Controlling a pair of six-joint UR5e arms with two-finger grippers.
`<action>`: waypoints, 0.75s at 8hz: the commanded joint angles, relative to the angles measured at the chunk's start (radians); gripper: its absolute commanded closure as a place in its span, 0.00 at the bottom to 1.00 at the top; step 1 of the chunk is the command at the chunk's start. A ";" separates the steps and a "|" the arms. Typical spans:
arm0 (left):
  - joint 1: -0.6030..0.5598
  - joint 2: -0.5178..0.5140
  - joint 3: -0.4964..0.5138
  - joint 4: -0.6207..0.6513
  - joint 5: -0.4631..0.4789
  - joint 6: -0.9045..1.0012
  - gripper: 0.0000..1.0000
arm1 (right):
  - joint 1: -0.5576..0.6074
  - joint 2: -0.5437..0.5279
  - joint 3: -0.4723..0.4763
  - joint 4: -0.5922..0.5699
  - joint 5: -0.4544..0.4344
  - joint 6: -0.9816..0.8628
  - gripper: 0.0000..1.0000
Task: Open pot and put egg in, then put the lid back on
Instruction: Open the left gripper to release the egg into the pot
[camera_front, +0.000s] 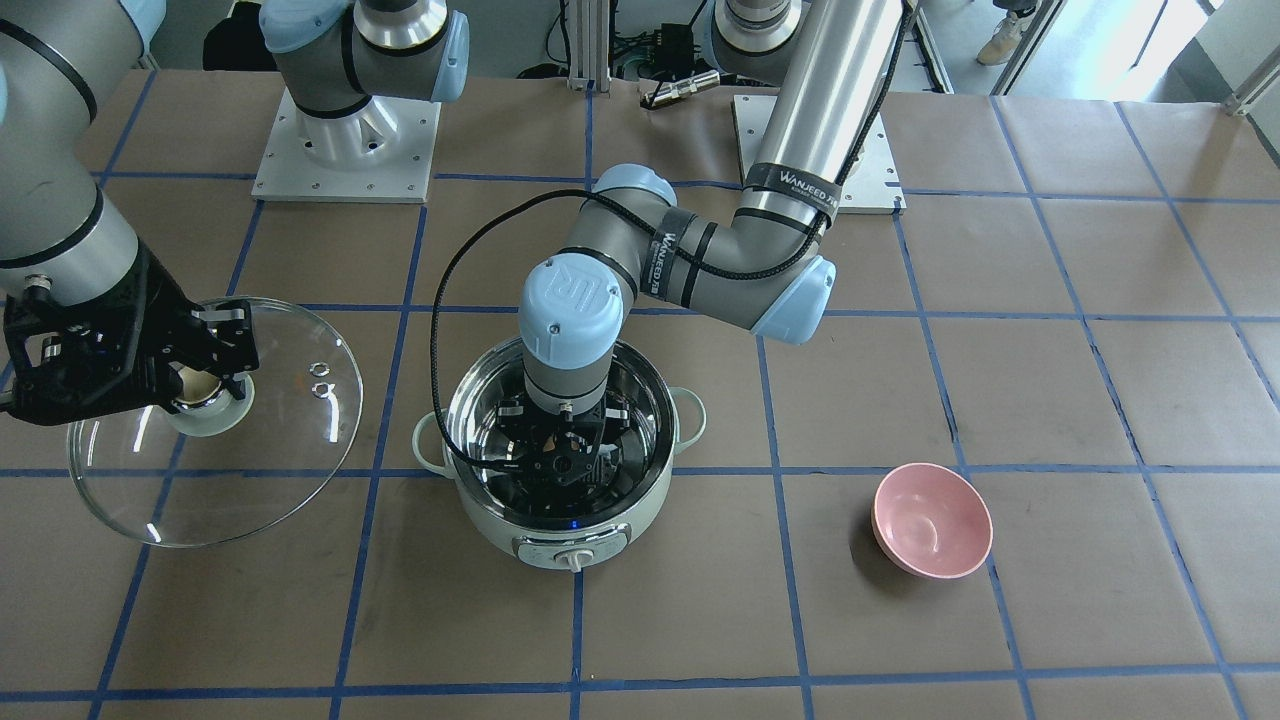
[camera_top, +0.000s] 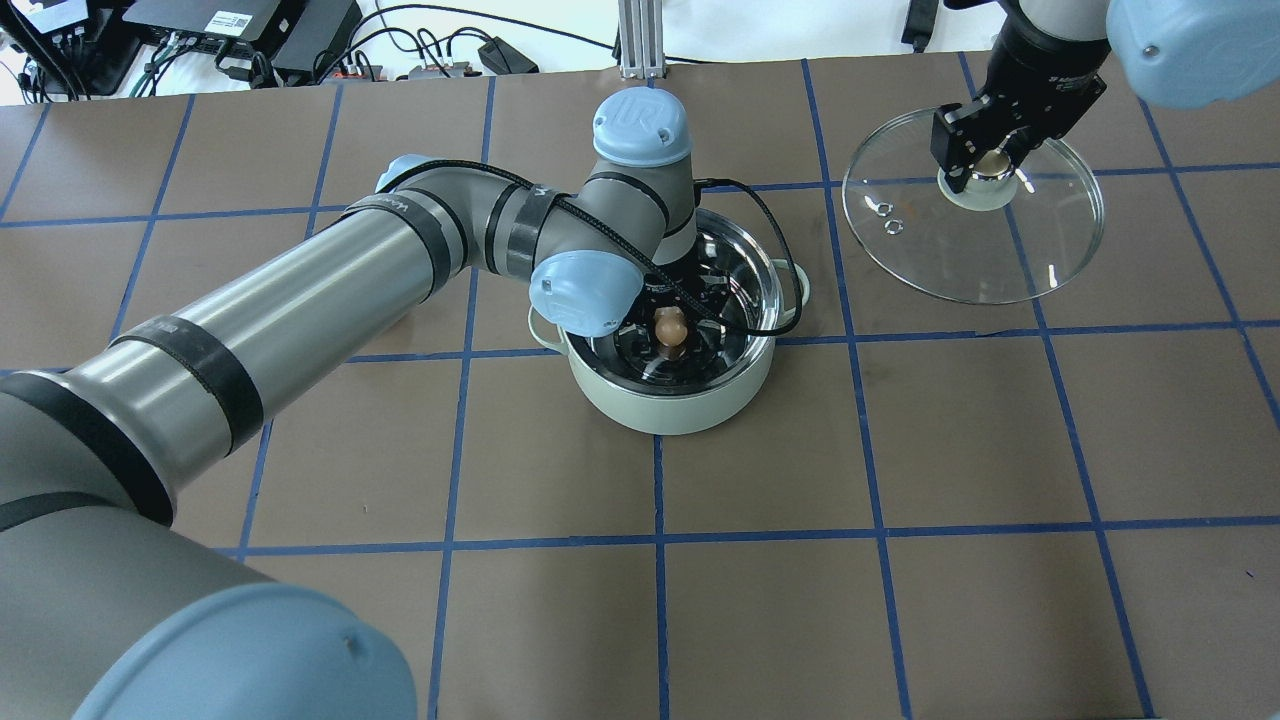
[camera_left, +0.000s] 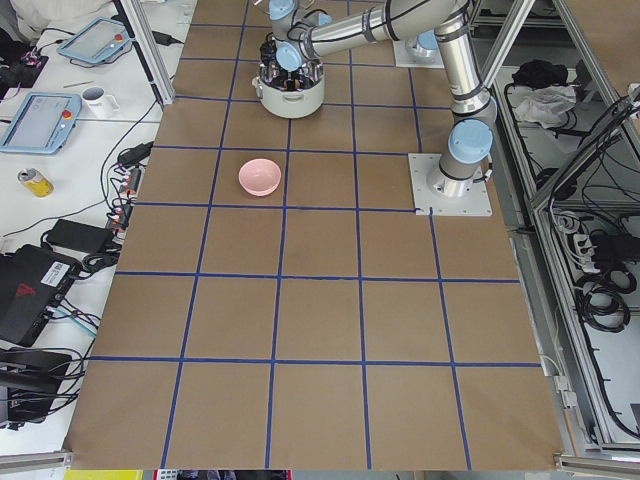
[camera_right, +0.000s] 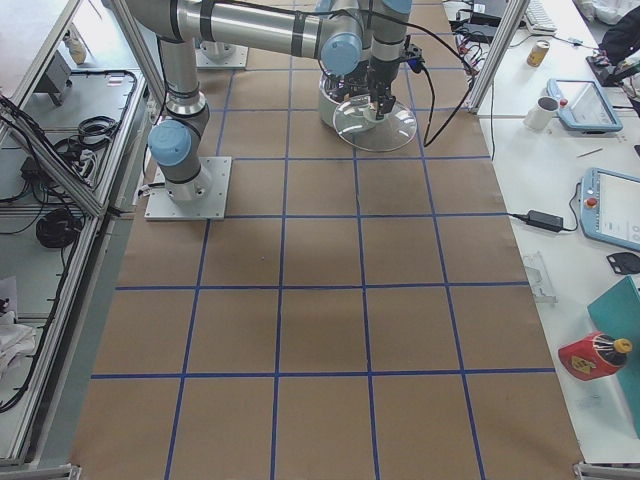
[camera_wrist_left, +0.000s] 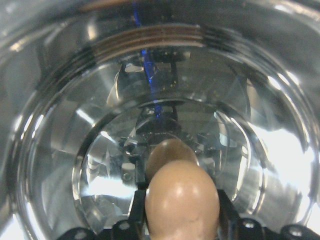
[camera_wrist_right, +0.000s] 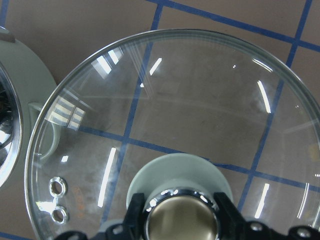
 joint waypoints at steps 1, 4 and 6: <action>0.000 0.003 -0.002 0.003 0.001 0.001 0.10 | 0.000 0.000 0.000 0.002 0.000 0.000 1.00; 0.000 0.054 0.009 -0.001 0.006 0.001 0.00 | 0.000 -0.002 0.000 0.002 0.002 0.000 1.00; 0.006 0.129 0.018 -0.038 0.043 0.030 0.00 | 0.003 -0.017 -0.001 0.003 0.002 0.002 1.00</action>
